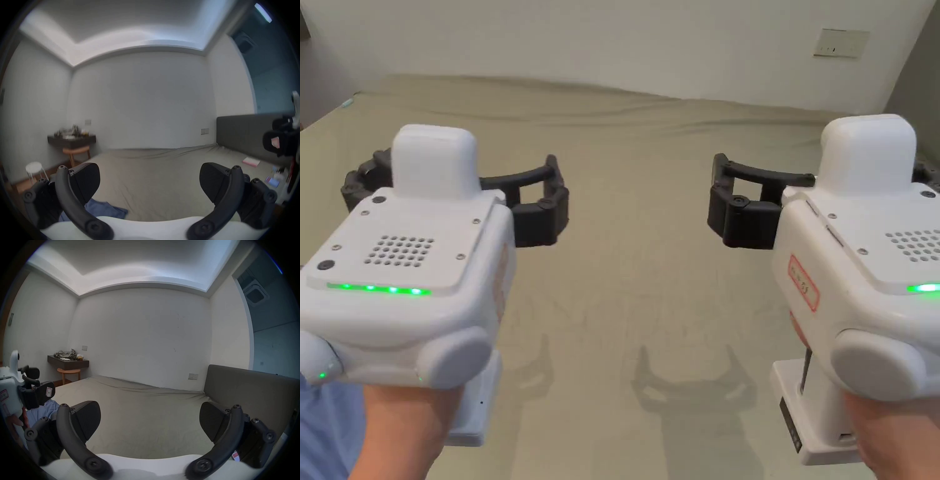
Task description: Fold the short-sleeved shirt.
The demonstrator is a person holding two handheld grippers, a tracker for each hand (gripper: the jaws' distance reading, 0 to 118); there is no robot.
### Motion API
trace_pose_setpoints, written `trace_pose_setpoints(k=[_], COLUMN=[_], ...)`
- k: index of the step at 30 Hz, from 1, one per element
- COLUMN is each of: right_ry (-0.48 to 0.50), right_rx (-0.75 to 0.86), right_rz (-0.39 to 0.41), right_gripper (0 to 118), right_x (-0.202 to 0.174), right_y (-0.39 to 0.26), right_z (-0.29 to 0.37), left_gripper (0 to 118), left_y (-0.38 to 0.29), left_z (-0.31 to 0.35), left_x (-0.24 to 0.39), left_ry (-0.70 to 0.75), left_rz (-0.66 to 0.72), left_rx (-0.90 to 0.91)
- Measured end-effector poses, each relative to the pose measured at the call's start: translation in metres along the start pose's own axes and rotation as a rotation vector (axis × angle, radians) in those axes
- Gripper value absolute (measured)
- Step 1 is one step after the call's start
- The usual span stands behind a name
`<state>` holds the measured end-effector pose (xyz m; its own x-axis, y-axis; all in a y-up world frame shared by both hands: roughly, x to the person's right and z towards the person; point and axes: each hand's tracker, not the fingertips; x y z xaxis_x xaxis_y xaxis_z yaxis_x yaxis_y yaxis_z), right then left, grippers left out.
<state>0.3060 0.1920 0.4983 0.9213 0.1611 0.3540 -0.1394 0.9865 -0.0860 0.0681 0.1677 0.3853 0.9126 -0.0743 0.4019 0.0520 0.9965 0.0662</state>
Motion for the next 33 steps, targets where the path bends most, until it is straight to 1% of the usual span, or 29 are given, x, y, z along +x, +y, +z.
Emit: trace_pose_setpoints(k=[4, 6, 9, 12, 14, 16, 17, 18, 19, 20, 21, 22, 23, 24, 25, 26, 27, 28, 30, 33], right_ry=[0.016, 0.013, -0.002, -0.024, -0.023, -0.014, -0.008, 0.004, 0.021, 0.033, 0.044, 0.049, 0.044, 0.026, -0.001, 0.02, 0.05, 0.066, 0.042, 0.004], right_rx=[-0.018, -0.029, -0.027, -0.031, -0.03, -0.023, -0.015, -0.013, -0.012, -0.017, -0.019, -0.018, -0.017, -0.023, -0.03, -0.02, -0.033, -0.032, -0.026, -0.027], right_rz=[-0.007, -0.004, 0.021, 0.037, 0.043, 0.041, 0.033, 0.024, 0.011, 0.006, 0.009, 0.021, 0.038, 0.07, 0.098, 0.078, 0.07, 0.038, 0.036, 0.059], right_gripper=[118, 118, 118, 118, 118, 118, 118, 118, 118, 114, 106, 72, 33, 2, 2, 2, 2, 2, 2, 2], right_x=[-0.006, -0.008, -0.009, -0.009, -0.007, -0.006, -0.005, -0.004, -0.004, -0.004, -0.004, -0.005, -0.006, -0.008, -0.007, -0.005, -0.002, 0.0, 0.0, 0.001], right_y=[-0.001, -0.002, -0.004, -0.004, -0.005, -0.005, -0.005, -0.005, -0.005, -0.005, -0.005, -0.006, -0.007, -0.008, -0.01, -0.013, -0.013, -0.014, -0.013, -0.013], right_z=[-0.002, -0.002, 0.0, 0.001, 0.001, 0.002, 0.004, 0.004, 0.005, 0.005, 0.005, 0.005, 0.004, 0.001, -0.001, 0.0, 0.001, 0.002, 0.002, 0.001], left_gripper=[118, 118, 118, 118, 118, 118, 115, 110, 93, 74, 50, 22, 12, 9, 4, 0, 0, 0, 0, 0], left_y=[0.004, 0.005, 0.005, 0.006, 0.006, 0.007, 0.007, 0.007, 0.007, 0.006, 0.006, 0.006, 0.005, 0.005, 0.005, 0.005, 0.003, 0.002, 0.001, 0.0], left_z=[0.002, 0.001, -0.003, -0.006, -0.008, -0.005, -0.005, -0.005, -0.004, -0.004, -0.005, -0.006, -0.006, -0.007, -0.008, -0.009, -0.01, -0.01, -0.012, -0.014], left_x=[0.016, 0.02, 0.015, 0.012, 0.009, 0.012, 0.012, 0.012, 0.014, 0.015, 0.015, 0.015, 0.016, 0.015, 0.015, 0.015, 0.016, 0.017, 0.018, 0.022], left_ry=[0.054, 0.086, 0.076, 0.028, 0.013, 0.005, 0.008, 0.011, 0.015, 0.022, 0.03, 0.03, 0.029, 0.021, 0.004, -0.005, -0.005, -0.006, -0.021, -0.032], left_rz=[-0.151, -0.188, -0.159, -0.086, -0.036, -0.024, -0.025, -0.025, -0.031, -0.037, -0.042, -0.04, -0.038, -0.029, -0.015, -0.01, -0.015, -0.019, -0.033, -0.05], left_rx=[0.034, 0.046, 0.042, 0.0, -0.023, -0.027, -0.028, -0.029, -0.026, -0.02, -0.019, -0.019, -0.021, -0.028, -0.037, -0.045, -0.047, -0.044, -0.052, -0.052])
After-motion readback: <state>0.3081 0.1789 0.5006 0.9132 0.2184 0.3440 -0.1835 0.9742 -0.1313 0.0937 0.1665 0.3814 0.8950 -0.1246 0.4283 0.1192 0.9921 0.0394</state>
